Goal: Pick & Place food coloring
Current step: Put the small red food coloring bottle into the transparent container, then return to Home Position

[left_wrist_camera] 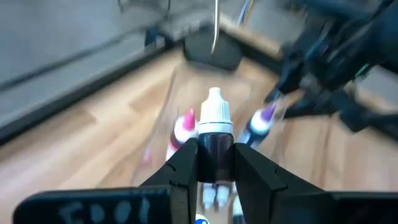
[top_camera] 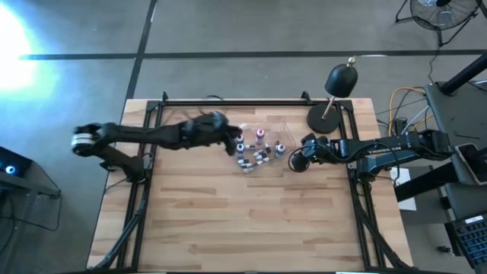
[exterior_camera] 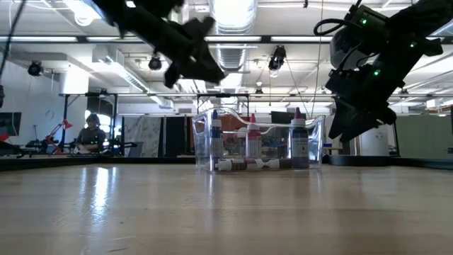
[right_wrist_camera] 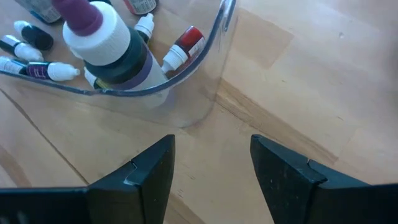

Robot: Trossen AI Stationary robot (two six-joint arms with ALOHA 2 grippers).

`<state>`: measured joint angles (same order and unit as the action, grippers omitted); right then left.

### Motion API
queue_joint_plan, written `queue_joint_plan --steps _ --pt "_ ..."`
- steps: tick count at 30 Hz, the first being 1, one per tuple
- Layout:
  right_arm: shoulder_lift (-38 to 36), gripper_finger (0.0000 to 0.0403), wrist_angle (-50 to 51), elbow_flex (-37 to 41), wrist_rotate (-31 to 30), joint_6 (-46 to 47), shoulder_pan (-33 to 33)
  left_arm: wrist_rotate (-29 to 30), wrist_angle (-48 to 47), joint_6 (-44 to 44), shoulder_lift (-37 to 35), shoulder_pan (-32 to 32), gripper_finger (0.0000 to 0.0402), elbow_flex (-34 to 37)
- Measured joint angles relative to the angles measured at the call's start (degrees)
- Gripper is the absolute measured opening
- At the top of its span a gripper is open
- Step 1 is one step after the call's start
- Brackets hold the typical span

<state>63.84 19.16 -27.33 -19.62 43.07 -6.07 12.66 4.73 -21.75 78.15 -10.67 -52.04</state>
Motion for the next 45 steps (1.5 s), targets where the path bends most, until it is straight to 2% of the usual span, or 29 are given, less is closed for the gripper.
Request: queue_joint_plan --steps 5,9,13,16,19,22,25,27,31,33,35,37,41,45 --pt "0.0 0.0203 0.1 0.0 0.0 -0.7 0.0 -3.1 -3.1 -0.3 9.4 0.8 0.0067 -8.4" --pt "0.0 0.0203 0.1 0.0 0.0 -0.7 0.0 -1.5 -15.2 3.6 13.5 0.8 0.0099 -15.2" --pt "0.0 0.0203 0.3 0.0 0.0 -1.4 0.0 8.3 -30.6 5.9 13.5 1.7 0.0137 -22.6" --pt "0.0 0.0203 0.1 0.0 0.0 -3.6 0.0 15.4 -37.8 7.5 12.3 3.2 0.0155 -26.6" --pt "0.0 0.0203 0.0 0.0 -0.5 -4.3 0.0 16.7 -40.5 9.1 9.1 3.8 0.016 -29.7" --pt "0.0 0.0203 -0.1 -0.3 -0.9 -0.6 0.0 17.0 -41.9 9.4 5.2 3.8 0.0161 -30.4" --pt "0.0 0.0203 0.2 -0.9 -0.9 0.5 0.0 17.2 -43.6 9.5 1.3 3.7 0.0161 -29.5" --pt "0.0 0.0203 1.8 -1.9 1.1 0.5 -0.1 17.3 -46.2 6.7 -1.7 3.8 0.0161 -28.8" --pt "-0.6 0.0203 1.5 -4.4 1.7 2.8 -0.3 17.3 -46.7 -0.1 -8.4 3.7 0.0161 -25.7" --pt "-1.4 0.0203 1.8 -5.8 3.0 0.8 -0.4 16.2 -45.3 -1.8 -11.3 3.6 0.0161 -22.8" --pt "-2.9 0.0203 1.4 -7.2 8.7 -4.1 -1.4 12.6 -42.5 -2.9 -14.6 3.0 0.0161 -18.8" --pt "-4.2 0.0203 1.7 -7.7 13.8 -5.6 -3.1 5.8 -37.8 -3.8 -18.2 1.6 0.0161 -14.3" --pt "-8.0 0.0203 2.6 -6.2 18.7 -7.1 -7.3 -5.5 -24.7 -5.3 -25.1 -1.1 0.0161 -3.4" --pt "-14.1 0.0203 3.1 -4.3 20.0 -7.2 -8.8 -7.7 -16.5 -6.2 -31.1 -2.2 0.0161 5.3"
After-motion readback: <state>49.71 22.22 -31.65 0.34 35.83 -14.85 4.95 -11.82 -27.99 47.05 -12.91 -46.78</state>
